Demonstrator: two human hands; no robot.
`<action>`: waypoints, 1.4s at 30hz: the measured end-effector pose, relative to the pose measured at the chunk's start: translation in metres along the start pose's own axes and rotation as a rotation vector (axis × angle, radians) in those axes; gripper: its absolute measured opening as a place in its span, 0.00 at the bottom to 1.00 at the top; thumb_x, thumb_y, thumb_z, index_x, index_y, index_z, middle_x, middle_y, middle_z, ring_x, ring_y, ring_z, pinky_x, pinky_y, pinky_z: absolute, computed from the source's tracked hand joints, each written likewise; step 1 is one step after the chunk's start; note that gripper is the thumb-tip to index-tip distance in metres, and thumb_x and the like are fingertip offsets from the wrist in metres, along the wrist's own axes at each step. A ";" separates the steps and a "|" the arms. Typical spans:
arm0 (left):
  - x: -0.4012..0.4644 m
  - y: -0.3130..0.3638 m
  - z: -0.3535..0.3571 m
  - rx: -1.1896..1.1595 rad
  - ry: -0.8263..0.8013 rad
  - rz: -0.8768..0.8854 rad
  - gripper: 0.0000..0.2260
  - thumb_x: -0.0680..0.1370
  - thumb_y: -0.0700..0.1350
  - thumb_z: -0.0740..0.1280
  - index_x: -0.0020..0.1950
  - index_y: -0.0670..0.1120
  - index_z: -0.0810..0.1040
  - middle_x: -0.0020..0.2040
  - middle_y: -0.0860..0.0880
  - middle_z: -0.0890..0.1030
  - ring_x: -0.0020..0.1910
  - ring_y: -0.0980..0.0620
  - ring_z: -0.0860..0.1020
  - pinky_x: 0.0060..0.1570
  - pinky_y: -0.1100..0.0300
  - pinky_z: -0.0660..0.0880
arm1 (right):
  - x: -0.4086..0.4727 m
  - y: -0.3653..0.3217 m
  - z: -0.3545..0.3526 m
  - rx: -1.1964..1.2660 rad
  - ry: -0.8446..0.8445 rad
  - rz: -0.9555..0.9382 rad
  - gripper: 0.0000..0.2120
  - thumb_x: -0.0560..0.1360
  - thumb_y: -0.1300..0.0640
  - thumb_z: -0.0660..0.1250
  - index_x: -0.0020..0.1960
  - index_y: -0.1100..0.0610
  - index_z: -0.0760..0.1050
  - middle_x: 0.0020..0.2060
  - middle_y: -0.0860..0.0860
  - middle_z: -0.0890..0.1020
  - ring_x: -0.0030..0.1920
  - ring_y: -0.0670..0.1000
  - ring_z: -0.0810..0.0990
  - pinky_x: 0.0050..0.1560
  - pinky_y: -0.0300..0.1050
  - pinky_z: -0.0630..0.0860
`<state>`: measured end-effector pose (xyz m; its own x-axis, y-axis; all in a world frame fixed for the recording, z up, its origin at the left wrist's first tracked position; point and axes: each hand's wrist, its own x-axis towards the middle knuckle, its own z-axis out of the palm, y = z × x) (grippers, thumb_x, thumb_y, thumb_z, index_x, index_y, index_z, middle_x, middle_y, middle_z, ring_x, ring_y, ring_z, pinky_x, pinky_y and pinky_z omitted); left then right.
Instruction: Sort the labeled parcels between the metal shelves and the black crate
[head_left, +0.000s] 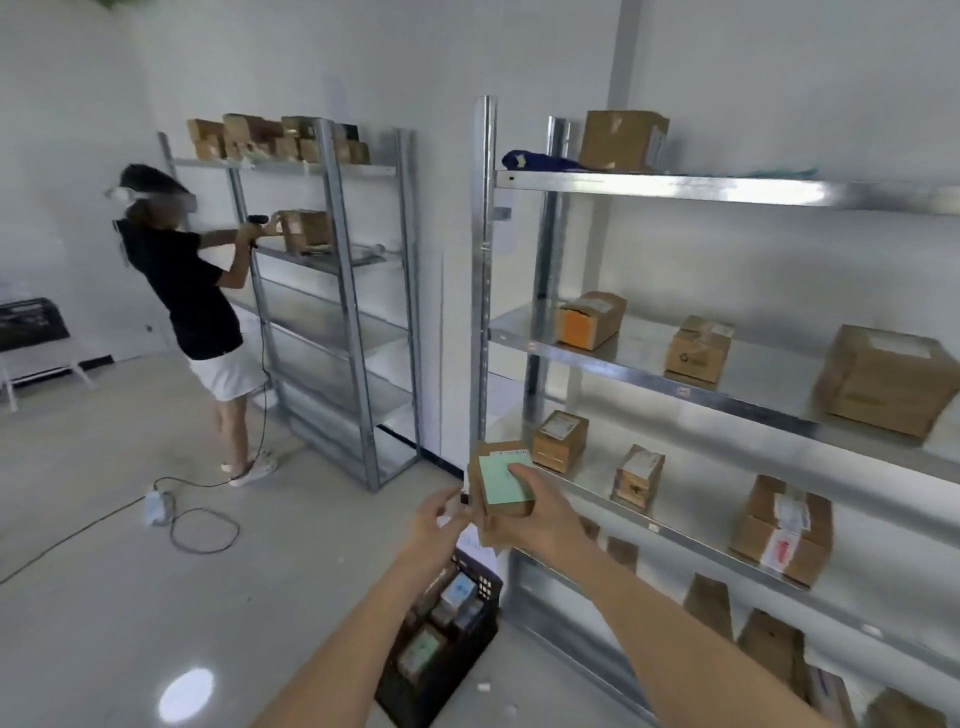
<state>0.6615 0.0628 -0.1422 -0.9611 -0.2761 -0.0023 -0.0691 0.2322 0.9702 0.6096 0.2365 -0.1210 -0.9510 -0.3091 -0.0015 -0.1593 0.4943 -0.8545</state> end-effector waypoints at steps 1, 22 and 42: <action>0.007 -0.009 -0.027 0.042 0.007 0.001 0.18 0.79 0.42 0.68 0.69 0.49 0.73 0.63 0.54 0.73 0.61 0.56 0.71 0.49 0.75 0.69 | 0.010 -0.012 0.021 -0.012 -0.015 -0.008 0.44 0.64 0.46 0.82 0.76 0.46 0.67 0.67 0.45 0.73 0.63 0.46 0.76 0.65 0.47 0.76; 0.271 -0.162 -0.242 0.590 -0.120 -0.014 0.25 0.79 0.57 0.66 0.75 0.56 0.67 0.75 0.56 0.68 0.73 0.54 0.66 0.73 0.55 0.61 | 0.299 -0.017 0.245 -0.034 -0.023 0.148 0.47 0.64 0.43 0.78 0.79 0.43 0.61 0.71 0.45 0.71 0.65 0.50 0.76 0.60 0.48 0.77; 0.564 -0.451 -0.060 0.791 -0.796 -0.079 0.26 0.81 0.55 0.63 0.78 0.56 0.64 0.78 0.54 0.62 0.76 0.54 0.61 0.73 0.56 0.63 | 0.464 0.317 0.373 -0.022 0.181 0.826 0.43 0.69 0.40 0.75 0.78 0.39 0.58 0.73 0.45 0.64 0.65 0.51 0.75 0.58 0.48 0.76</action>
<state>0.1667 -0.2536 -0.5667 -0.8241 0.2921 -0.4853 -0.0153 0.8449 0.5347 0.2162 -0.0530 -0.5864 -0.7918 0.2924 -0.5362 0.6021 0.5208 -0.6052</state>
